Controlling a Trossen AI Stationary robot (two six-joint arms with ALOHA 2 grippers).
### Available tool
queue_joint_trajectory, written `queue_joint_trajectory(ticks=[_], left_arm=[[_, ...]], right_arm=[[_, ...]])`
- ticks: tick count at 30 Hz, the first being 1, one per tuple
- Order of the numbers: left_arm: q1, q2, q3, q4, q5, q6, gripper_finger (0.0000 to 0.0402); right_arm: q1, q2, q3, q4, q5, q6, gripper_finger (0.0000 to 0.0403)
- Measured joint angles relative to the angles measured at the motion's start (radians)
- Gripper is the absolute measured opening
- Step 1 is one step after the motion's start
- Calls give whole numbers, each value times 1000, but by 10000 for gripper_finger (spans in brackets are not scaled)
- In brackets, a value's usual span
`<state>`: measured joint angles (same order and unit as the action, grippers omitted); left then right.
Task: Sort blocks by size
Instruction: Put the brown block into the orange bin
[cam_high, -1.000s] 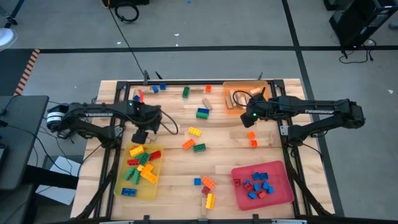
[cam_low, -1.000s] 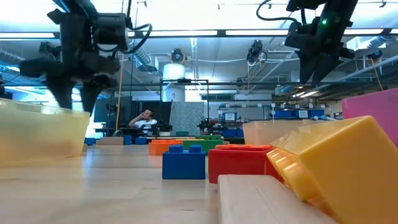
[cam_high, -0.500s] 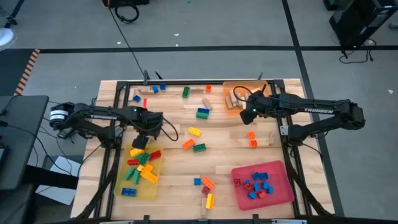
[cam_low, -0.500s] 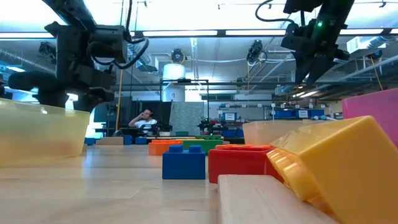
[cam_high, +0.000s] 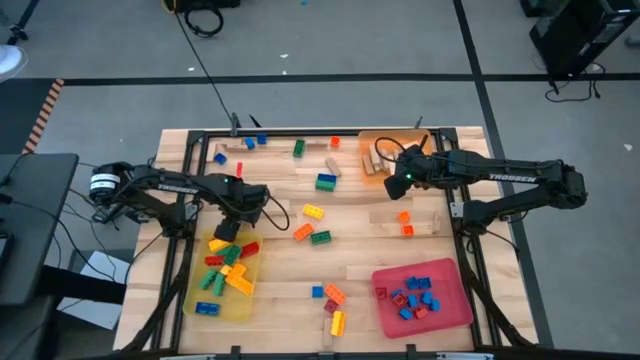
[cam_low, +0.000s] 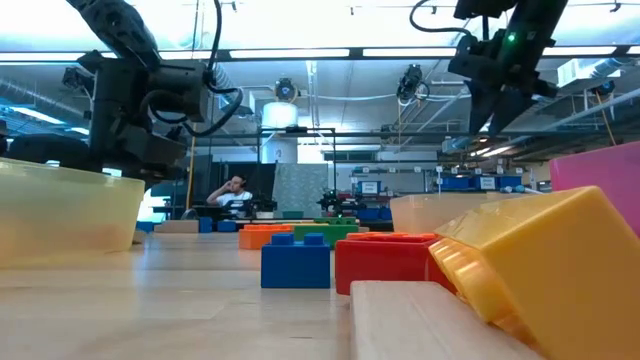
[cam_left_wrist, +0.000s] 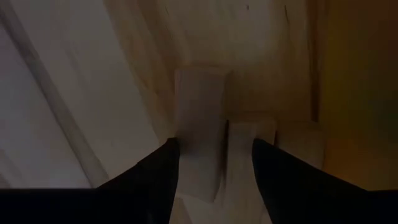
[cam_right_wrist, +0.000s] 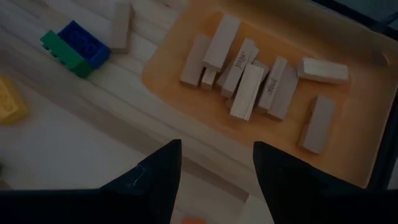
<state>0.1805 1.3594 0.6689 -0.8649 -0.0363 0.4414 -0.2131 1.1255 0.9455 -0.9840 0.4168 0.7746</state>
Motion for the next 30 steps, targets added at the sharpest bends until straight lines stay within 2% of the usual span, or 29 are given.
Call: queue_joint_trajectory(ticks=[30], left_arm=[[3,11,-25,70,18,-29,201]], right_arm=[[17,0,0,100,-52,11,213]])
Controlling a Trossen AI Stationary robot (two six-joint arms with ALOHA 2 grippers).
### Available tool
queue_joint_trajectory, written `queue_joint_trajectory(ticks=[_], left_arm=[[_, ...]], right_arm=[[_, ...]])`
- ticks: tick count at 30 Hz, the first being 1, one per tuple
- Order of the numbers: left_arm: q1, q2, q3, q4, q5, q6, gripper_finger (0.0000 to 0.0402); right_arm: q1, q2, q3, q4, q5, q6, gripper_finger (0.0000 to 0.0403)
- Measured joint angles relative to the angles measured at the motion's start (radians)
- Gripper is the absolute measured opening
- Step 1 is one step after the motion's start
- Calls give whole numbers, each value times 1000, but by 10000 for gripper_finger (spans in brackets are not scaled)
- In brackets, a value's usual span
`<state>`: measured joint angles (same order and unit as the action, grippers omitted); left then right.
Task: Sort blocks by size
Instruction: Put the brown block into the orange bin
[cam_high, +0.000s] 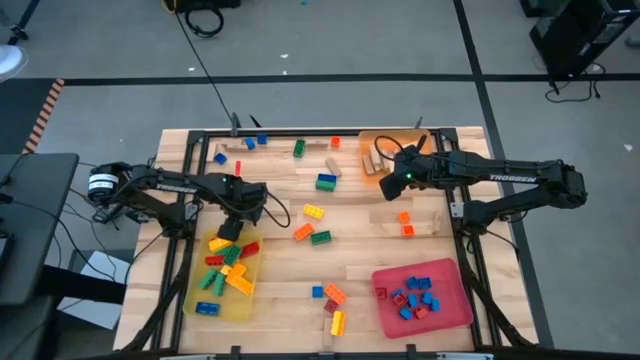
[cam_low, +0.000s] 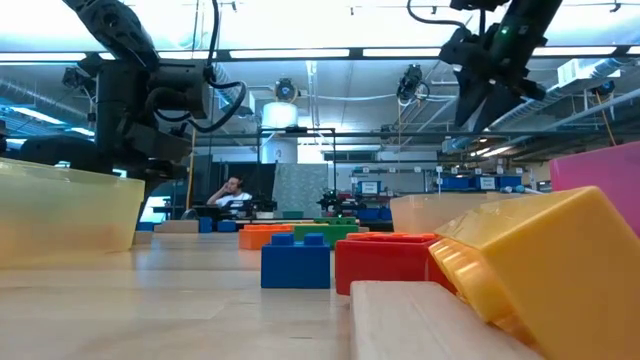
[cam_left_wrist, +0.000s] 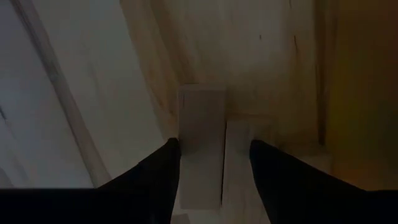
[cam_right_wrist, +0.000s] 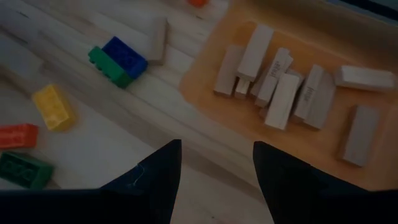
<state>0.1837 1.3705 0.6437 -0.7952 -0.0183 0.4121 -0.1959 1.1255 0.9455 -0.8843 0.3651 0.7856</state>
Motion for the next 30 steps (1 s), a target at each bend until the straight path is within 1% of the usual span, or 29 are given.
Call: queue_joint_trajectory(ticks=[3,8,15,19,22,24,27,30], left_arm=[[0,1,-1,-1,22,2,181],[0,2,-2,-8,46,2,131],[-2,6,17,-37,49,-2,49],[-2,9,40,-49,42,0,16],[-1,10,55,-30,8,-3,10],[0,10,58,-36,1,-13,14],[-1,9,60,-39,-3,-24,37],[-1,9,61,-43,-3,-24,70]], right_arm=[[0,0,0,25,0,-1,213],[0,0,0,71,-3,-2,213],[0,0,0,116,-75,-3,213],[0,0,0,137,-106,-2,213],[0,0,0,160,-122,0,213],[0,0,0,171,-125,0,213],[0,0,0,186,-125,0,213],[0,0,0,211,-125,0,213]])
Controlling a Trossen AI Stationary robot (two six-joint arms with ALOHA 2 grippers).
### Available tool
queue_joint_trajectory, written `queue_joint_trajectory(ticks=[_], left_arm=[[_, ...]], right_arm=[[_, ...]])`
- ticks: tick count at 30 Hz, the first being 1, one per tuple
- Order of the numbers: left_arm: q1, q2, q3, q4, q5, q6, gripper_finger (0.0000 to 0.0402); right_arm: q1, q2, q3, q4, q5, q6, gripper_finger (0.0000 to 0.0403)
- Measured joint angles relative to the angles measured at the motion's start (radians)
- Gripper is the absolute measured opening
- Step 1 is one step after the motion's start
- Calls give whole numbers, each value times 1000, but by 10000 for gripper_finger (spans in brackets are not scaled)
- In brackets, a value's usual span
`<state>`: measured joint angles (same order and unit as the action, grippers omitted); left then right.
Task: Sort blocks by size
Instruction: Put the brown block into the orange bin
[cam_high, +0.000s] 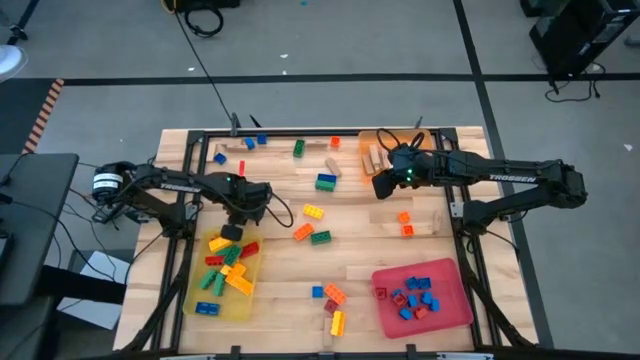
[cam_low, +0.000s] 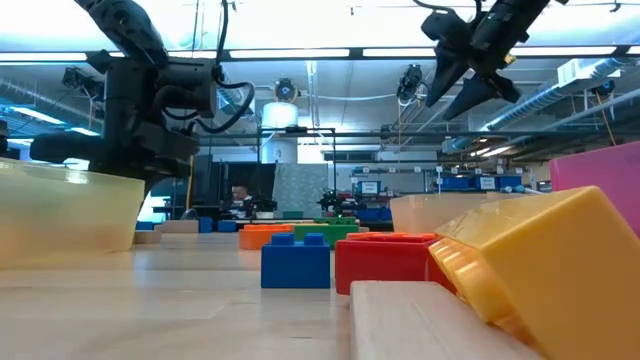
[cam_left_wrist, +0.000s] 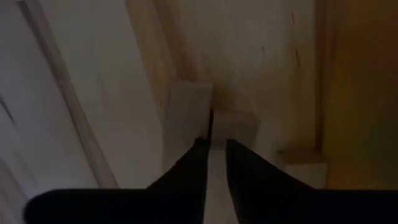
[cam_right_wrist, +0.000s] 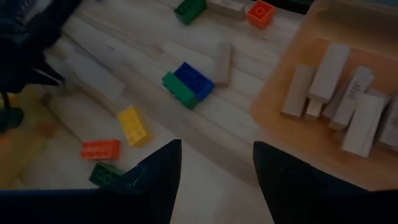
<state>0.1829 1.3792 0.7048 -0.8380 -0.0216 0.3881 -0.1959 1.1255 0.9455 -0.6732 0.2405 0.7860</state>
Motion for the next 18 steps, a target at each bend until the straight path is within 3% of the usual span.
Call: queue_joint_trajectory(ticks=[9,18], left_arm=[[0,-2,3,-4,-34,-24,145],[0,-3,4,-25,-37,-6,159]], right_arm=[[0,0,0,65,0,0,213],[0,0,0,90,6,0,213]])
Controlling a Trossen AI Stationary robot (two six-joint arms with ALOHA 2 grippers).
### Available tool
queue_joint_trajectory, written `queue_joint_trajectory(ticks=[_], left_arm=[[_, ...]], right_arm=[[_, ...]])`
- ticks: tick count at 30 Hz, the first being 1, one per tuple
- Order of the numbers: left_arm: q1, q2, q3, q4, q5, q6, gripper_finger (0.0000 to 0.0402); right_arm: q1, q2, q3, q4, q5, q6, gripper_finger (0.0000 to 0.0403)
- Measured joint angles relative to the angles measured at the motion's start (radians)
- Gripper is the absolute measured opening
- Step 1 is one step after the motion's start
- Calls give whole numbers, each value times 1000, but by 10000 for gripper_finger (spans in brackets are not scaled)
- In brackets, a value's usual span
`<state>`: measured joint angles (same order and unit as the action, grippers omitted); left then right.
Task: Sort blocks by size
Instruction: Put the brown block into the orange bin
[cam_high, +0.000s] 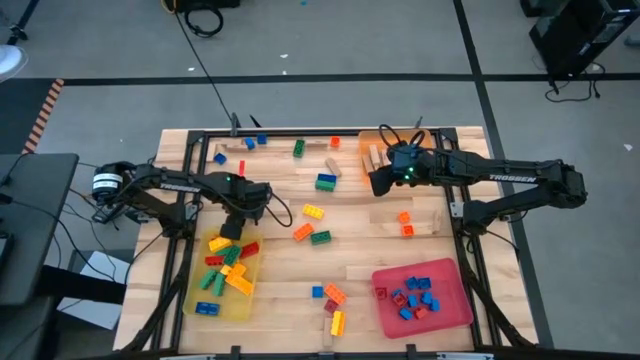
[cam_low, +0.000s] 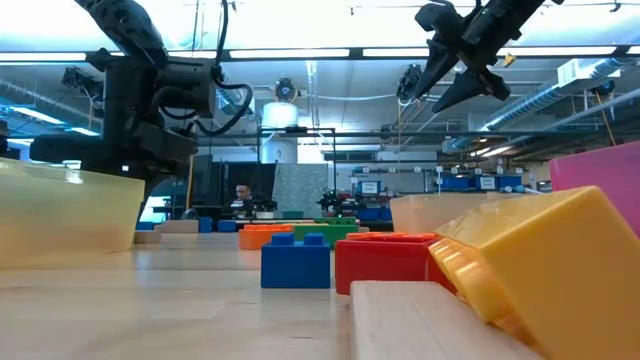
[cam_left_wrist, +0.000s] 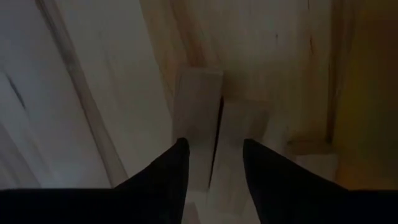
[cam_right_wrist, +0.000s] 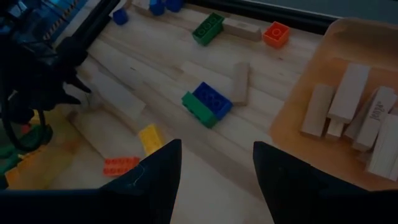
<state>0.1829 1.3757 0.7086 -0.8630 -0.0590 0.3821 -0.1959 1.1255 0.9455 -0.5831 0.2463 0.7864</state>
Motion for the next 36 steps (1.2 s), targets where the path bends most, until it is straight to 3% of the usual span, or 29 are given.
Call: queue_joint_trajectory(ticks=[28,36], left_arm=[[0,-3,-24,72,-30,6,160],[1,-4,-34,88,-48,-2,206]], right_arm=[[0,0,0,-1,24,-4,213],[0,0,0,-1,22,-4,213]])
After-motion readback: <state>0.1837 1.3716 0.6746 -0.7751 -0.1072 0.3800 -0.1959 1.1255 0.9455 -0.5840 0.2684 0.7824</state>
